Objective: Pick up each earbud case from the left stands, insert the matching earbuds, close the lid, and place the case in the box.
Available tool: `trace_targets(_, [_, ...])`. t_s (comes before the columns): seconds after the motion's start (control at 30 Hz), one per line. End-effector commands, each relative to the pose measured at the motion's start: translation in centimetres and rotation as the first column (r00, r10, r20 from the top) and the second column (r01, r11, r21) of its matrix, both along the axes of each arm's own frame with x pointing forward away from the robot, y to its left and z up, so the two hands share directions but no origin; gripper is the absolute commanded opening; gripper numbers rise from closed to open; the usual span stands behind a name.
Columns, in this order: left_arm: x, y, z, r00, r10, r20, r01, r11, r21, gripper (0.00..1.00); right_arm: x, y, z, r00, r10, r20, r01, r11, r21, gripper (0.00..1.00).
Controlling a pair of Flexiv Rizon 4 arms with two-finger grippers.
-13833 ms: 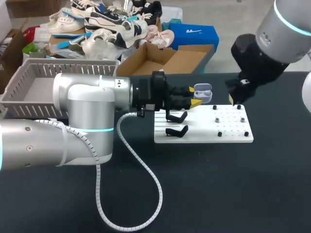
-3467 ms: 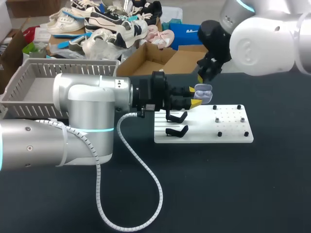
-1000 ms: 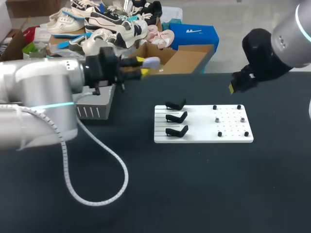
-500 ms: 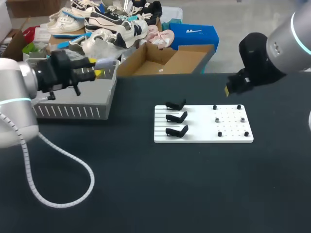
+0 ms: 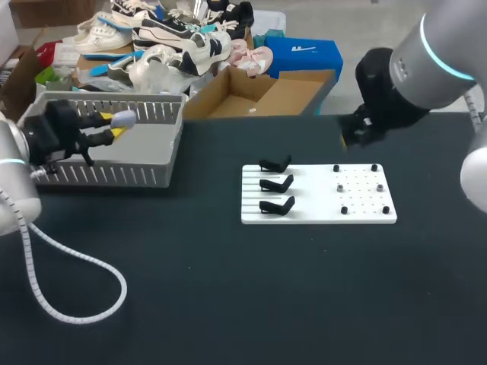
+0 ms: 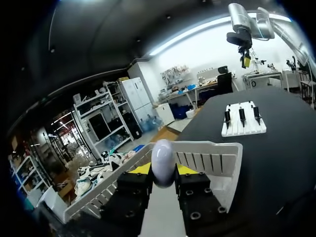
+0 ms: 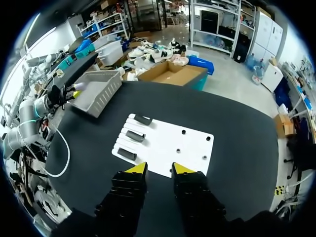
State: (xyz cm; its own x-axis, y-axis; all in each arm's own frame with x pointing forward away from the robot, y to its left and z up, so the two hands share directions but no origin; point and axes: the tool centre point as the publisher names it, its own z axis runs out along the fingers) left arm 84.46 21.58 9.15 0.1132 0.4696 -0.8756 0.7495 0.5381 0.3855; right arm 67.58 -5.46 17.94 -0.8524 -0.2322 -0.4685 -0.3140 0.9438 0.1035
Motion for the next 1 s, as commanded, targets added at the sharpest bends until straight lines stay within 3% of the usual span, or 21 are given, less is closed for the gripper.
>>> trace_targets(0.03, [2.1, -0.9, -1.2, 0.997, 0.076, 0.033, -0.076, 0.997, -0.004, 0.0, 0.5, 1.0, 0.0, 1.0, -0.005, -0.023, 0.004, 1.0, -0.018, 0.28])
trace_targets(0.37, [3.5, -0.6, -1.8, 0.998, 0.057, -0.035, -0.057, 0.998, 0.006, 0.0, 0.4, 1.4, -0.4, 0.999, -0.023, -0.038, 0.022, 1.0, -0.017, 0.28])
trace_targets(0.43, [3.4, -0.4, -2.0, 0.997, 0.055, -0.047, -0.055, 0.998, 0.007, 0.32, 0.4, 1.4, -0.4, 0.999, -0.027, -0.039, 0.027, 1.0, -0.015, 0.28])
trace_targets(0.5, [3.5, 0.0, -2.4, 0.997, 0.056, -0.057, -0.056, 0.998, 0.009, 0.52, 0.3, 1.3, -0.4, 0.999, -0.029, -0.037, 0.029, 0.999, -0.015, 0.28])
trace_targets(0.53, [3.1, -0.1, -2.3, 0.997, 0.051, -0.063, -0.051, 0.999, 0.003, 0.94, 0.3, 1.3, -0.4, 0.999, -0.031, -0.036, 0.03, 0.999, -0.016, 0.29])
trace_targets(0.57, [2.9, -0.1, -2.2, 0.996, 0.051, -0.067, -0.051, 0.999, -0.002, 1.0, 0.2, 1.2, -0.4, 0.999, -0.032, -0.033, 0.031, 0.999, -0.015, 0.29])
trace_targets(0.7, [2.4, 0.0, -2.3, 0.997, 0.041, -0.072, -0.041, 0.999, -0.004, 1.0, 0.1, 0.9, -0.5, 1.0, -0.026, -0.011, 0.026, 1.0, 0.005, 0.29])
trace_targets(0.93, [0.9, -1.8, 0.3, 0.996, 0.006, -0.086, -0.009, 0.999, -0.033, 1.0, -0.2, -0.7, -0.6, 0.999, -0.04, 0.016, 0.039, 0.999, 0.037, 0.33])
trace_targets(1.0, [-0.1, -3.0, 1.2, 0.995, -0.011, -0.096, 0.006, 0.999, -0.047, 1.0, -0.2, -1.0, -0.7, 0.998, -0.062, 0.008, 0.062, 0.997, 0.048, 0.45])
